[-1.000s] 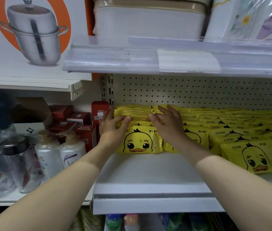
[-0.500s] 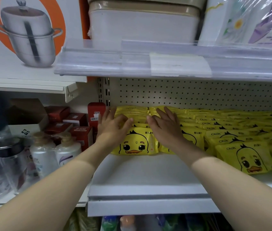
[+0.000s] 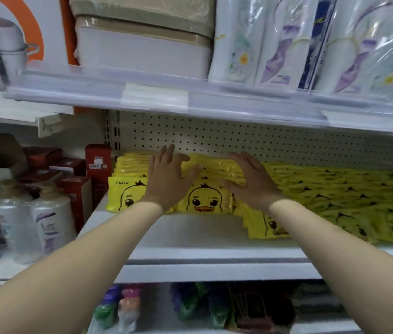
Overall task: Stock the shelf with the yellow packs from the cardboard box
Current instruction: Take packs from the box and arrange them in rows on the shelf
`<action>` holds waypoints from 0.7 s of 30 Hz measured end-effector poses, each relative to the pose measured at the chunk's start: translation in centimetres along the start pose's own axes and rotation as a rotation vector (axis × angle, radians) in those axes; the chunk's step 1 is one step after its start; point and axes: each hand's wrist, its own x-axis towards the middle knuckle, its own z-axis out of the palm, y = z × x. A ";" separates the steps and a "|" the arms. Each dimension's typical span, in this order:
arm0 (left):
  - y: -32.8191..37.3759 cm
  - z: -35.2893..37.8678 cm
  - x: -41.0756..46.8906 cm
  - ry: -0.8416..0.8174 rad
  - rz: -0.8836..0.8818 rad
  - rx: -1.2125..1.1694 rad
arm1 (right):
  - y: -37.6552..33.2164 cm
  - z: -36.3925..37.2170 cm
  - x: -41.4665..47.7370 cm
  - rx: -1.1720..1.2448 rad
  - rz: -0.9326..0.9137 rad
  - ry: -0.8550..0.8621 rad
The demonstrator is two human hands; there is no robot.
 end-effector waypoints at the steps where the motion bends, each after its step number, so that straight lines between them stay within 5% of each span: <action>1: 1.3 0.8 -0.5 -0.011 -0.002 -0.003 | 1.5 -1.0 -0.4 -0.054 0.005 0.004; 8: 9.6 6.3 -2.6 -0.297 0.048 0.156 | 10.0 -7.2 -2.9 -0.380 0.040 -0.191; 14: 12.2 9.4 -2.0 -0.576 0.112 0.410 | 13.1 -6.8 -3.0 -0.405 0.002 -0.374; 21: 11.4 11.0 -0.5 -0.569 0.189 0.561 | 12.8 -3.8 -4.2 -0.473 0.027 -0.283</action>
